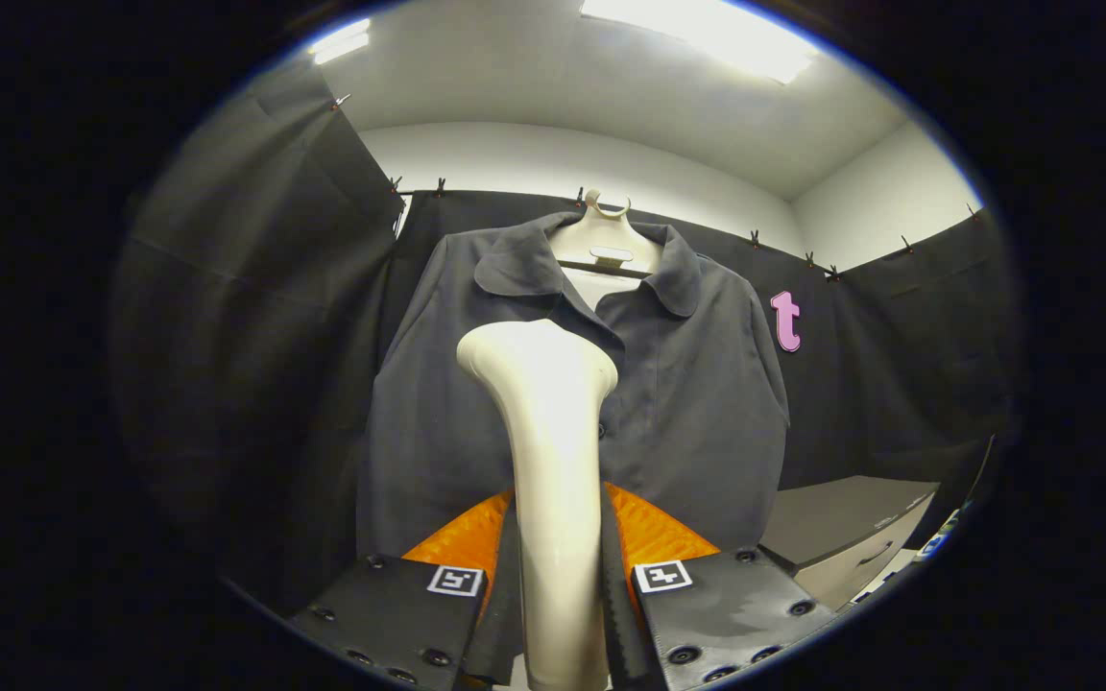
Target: Iron the clothes twice with a garment steamer, once on the left side and once on the right side.
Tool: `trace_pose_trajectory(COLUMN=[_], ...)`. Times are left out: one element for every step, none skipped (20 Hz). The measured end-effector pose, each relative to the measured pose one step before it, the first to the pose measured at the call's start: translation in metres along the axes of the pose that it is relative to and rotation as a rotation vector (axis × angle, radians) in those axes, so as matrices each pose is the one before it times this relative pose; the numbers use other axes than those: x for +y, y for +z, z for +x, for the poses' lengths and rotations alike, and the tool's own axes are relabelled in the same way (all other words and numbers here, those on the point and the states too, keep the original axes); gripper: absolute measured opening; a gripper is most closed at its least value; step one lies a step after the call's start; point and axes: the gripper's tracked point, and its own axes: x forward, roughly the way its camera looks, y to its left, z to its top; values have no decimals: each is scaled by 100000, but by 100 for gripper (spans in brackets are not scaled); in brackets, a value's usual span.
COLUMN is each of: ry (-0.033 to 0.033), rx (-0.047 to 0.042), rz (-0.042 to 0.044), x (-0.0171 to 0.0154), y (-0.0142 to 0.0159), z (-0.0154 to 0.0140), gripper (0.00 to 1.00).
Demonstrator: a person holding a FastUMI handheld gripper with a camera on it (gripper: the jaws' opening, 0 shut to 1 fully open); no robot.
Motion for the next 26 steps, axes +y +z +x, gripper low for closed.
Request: trace_pose_trajectory(ry=[0,-10,95,-41,39,90,32,57,-30,53,371,219,-180,-481,-533,-126,215,207,128,235,109,224,357,139,-82,-102], rx=[280,381,631,494,363,187,303,447,445,374,686,997,1215,1080,612,739,923,1156,1221,1085,664,384,112,-24,159,428], rz=[-133,-355,-418,-256,-124,-40,-55,-110,-454,-871,-934,-813,-718,-649,-652,-204,28,-110,-220,-216,-14,80,302,187,104,-63], x=[66,-48,-16,-7,-3,105,35,42,71,51,160,126,109,-53,-73,107,163,122,-9,117,264,139,205,157,44,-240], y=[-259,-310,-293,-368,-306,-221,-292,-347,-292,-399,-499,-598,-696,-748,-490,-637,-649,-666,-631,-636,-402,-482,-388,-478,-411,-633], z=[329,146,292,60,101,206,40,-14,79,-5,-115,-120,-122,-188,-191,-124,-130,-73,-10,-144,-137,-117,-91,19,-93,571], gripper=[43,43,43,43,43,43,43,43,43,43,43,43,43,43,43,43,43,43,44,43,44,44,44,44,44,44])
